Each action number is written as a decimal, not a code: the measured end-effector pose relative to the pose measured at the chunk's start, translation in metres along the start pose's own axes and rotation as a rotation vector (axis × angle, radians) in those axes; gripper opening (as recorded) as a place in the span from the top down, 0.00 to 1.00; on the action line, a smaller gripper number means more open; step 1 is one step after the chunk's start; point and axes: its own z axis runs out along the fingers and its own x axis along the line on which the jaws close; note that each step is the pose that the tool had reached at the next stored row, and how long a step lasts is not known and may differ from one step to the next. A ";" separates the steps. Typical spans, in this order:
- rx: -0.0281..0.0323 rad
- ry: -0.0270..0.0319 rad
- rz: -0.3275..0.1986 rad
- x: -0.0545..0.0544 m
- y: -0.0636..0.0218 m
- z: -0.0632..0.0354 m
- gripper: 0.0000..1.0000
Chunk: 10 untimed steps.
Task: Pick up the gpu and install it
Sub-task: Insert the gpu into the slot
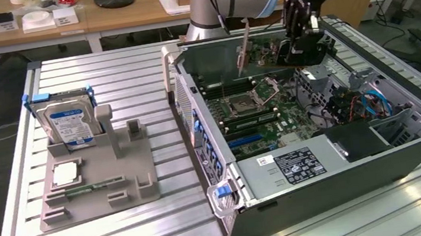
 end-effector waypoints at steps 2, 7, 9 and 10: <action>-0.0015 -0.0009 -0.038 0.000 0.0000 0.0004 0.72; -0.0052 -0.0035 -0.127 0.000 0.0001 0.0012 0.72; -0.0061 -0.0046 -0.152 0.000 -0.0001 0.0016 0.72; -0.0065 -0.0046 -0.161 0.001 -0.0001 0.0016 0.72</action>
